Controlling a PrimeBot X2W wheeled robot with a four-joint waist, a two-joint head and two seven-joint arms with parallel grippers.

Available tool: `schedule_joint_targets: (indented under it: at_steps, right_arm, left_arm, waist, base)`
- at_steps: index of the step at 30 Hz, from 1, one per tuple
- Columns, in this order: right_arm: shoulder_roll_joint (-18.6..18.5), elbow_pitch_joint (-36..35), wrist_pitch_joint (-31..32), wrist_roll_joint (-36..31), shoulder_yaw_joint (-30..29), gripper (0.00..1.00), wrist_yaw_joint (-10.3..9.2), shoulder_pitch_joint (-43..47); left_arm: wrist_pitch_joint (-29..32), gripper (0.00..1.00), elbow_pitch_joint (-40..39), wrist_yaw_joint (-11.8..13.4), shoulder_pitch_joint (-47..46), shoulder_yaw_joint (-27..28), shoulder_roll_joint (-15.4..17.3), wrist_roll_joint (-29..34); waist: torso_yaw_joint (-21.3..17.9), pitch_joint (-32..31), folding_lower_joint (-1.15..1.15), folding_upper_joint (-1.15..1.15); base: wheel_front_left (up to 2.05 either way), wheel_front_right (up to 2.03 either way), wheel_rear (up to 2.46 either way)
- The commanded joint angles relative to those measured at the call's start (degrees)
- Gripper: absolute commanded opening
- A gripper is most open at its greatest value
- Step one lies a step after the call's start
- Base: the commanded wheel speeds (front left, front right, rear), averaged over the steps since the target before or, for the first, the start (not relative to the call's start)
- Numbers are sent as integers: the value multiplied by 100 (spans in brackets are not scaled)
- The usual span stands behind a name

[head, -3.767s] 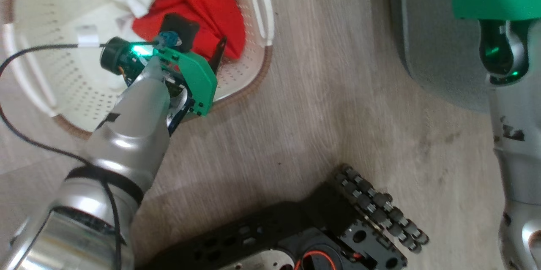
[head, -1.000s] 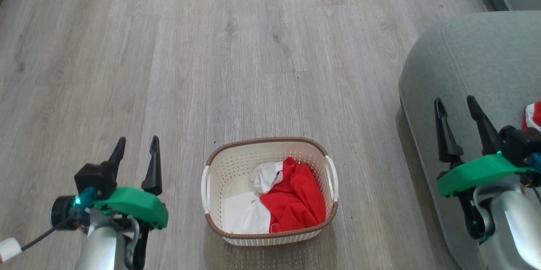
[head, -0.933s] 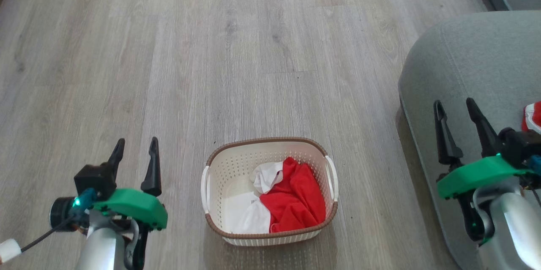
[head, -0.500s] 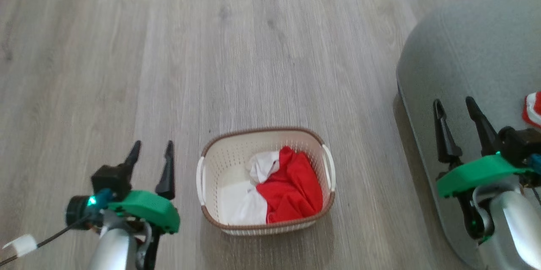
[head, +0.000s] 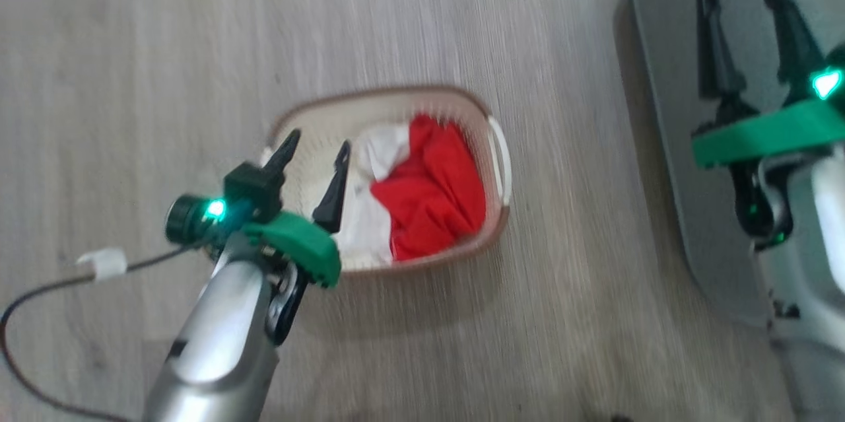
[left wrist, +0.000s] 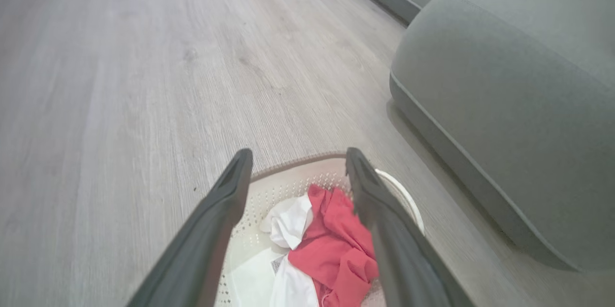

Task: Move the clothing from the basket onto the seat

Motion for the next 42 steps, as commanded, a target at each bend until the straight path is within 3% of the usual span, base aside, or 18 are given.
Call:
schedule_joint_targets:
  at_steps: [1,12,24,29,34,42]
  right_arm:
    - [-91,-274,-36,61,133,100,-1,-324]
    - [-17,-559,-36,155,224,100,-1,-1235]
    - [253,-731,-36,221,208,100,-1,-1579]
    - [373,-825,-36,253,226,100,-1,-1684]
    - [563,-881,-36,306,226,100,-1,-1760]
    - [700,-885,-36,338,134,100,-1,-1592]
  left_arm:
    - [-71,100,39,49,-362,-11,64,8]
    - [-71,100,1387,-168,-1682,-580,63,129]
    - [-71,100,3052,-378,-2833,-1174,182,508]
    - [-71,100,3579,-387,-3291,-1489,320,779]
    - [79,100,4075,-194,-3778,-1882,541,1221]
    - [369,100,4362,-172,-4144,-2430,585,1677]
  waist:
    - [-288,896,-2,0]
    - [-680,2301,-2,0]
    - [-1158,3237,-2,0]
    - [-1385,3556,-2,0]
    - [-1632,3811,-2,0]
    - [-1706,3921,-2,0]
  base:
    - [0,0,0]
    - [0,0,0]
    - [0,0,0]
    - [0,0,0]
    - [0,0,0]
    - [0,0,0]
